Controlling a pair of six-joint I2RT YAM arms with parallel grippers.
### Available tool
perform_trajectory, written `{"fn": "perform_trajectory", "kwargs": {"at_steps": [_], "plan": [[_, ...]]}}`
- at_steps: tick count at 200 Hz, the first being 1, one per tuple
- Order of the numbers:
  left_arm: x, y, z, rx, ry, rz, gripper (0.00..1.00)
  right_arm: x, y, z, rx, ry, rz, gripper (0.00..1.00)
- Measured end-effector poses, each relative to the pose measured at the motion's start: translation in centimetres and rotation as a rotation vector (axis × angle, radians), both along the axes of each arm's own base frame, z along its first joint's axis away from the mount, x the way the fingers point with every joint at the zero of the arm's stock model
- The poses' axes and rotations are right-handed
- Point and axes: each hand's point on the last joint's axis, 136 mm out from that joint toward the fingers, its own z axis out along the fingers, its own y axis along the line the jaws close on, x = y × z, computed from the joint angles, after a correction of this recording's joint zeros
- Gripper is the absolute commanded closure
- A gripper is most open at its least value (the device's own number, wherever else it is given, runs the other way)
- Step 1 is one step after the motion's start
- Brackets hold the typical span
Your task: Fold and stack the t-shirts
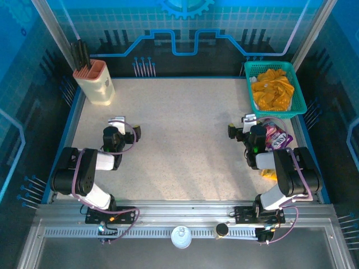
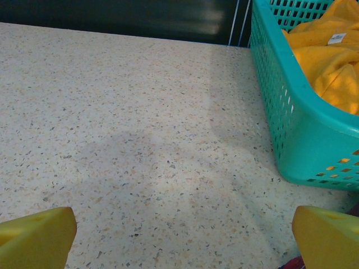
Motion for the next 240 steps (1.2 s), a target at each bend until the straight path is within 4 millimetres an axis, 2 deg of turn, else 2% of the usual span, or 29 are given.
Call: {"fn": "perform_trajectory", "kwargs": {"at_steps": [74,88,98,109,118,124,135,144,156,163,178,199,215,240], "plan": [[0.0,0.0,0.0,0.0,0.0,0.001,0.01,0.0,0.4,0.0,0.009,0.001,0.027,0.0],[0.0,0.1,-0.1,0.001,0.012,0.007,0.01,0.0,0.7,0.0,0.014,0.001,0.044,0.06],[-0.1,0.2,0.3,0.005,0.027,0.017,0.01,-0.1,0.7,0.0,0.014,0.007,0.048,0.06],[-0.1,0.5,1.7,0.008,0.035,0.04,0.01,-0.6,0.9,0.2,0.001,0.029,0.052,0.05],[0.1,0.7,3.7,0.001,0.023,0.068,0.01,-1.0,1.1,1.2,-0.01,0.037,0.049,0.03],[0.2,0.9,5.6,-0.013,0.007,0.095,0.01,-1.0,1.5,2.5,-0.012,0.03,0.053,0.0],[0.5,1.4,9.6,-0.039,-0.039,0.145,0.01,-0.7,2.2,5.8,-0.005,0.006,0.056,0.0],[0.6,1.8,13.0,-0.07,-0.084,0.186,0.01,-0.3,2.7,9.4,0.007,-0.035,0.058,0.0],[0.4,2.3,16.3,-0.099,-0.129,0.221,0.01,-0.1,3.0,13.2,0.023,-0.083,0.054,0.0],[0.2,2.4,17.6,-0.117,-0.14,0.236,0.01,-0.2,3.2,14.6,0.034,-0.097,0.051,0.0],[-0.2,2.4,18.5,-0.148,-0.12,0.255,0.01,-0.5,2.9,16.0,0.052,-0.078,0.023,0.0],[-0.7,1.6,17.4,-0.16,-0.044,0.249,0.01,-0.7,1.6,15.0,0.052,0.045,-0.042,0.03],[-1.3,0.3,16.2,-0.158,0.015,0.217,0.01,0.1,-0.7,15.3,0.05,0.137,-0.115,0.06],[-2.2,-1.5,16.1,-0.17,0.032,0.15,0.01,3.2,-5.5,18.9,0.061,0.169,-0.248,0.11]]}}
